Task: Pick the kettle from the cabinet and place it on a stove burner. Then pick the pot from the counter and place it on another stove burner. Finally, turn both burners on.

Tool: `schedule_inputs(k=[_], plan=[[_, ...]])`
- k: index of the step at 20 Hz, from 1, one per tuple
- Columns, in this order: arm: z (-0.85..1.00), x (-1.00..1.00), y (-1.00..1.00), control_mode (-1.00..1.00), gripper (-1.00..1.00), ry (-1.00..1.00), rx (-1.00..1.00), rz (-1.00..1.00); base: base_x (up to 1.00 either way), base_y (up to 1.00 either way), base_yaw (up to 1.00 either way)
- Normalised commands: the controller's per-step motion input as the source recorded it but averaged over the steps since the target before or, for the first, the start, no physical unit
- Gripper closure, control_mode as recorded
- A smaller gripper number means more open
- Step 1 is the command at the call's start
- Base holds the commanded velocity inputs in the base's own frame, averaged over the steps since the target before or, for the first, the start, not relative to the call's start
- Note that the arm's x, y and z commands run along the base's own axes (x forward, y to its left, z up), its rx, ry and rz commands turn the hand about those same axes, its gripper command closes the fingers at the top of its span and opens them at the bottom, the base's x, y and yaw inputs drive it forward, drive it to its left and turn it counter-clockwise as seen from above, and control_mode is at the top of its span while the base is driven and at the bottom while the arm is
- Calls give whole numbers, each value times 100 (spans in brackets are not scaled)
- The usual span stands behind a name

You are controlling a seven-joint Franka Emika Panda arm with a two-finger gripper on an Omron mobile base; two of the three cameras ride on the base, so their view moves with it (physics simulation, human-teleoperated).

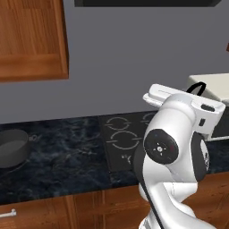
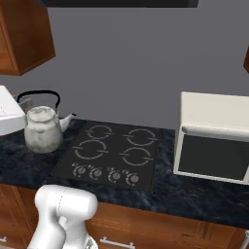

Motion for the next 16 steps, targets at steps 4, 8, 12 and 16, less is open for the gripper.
schedule_inputs(k=[4,8,12,16], plan=[[0,0,0,100,100,0,0,0,31,-35,4],[0,0,0,100,100,0,0,0,33,-38,3],[0,0,0,100,100,0,0,0,13,-19,1],[0,0,0,100,100,0,0,0,0,-1,0]])
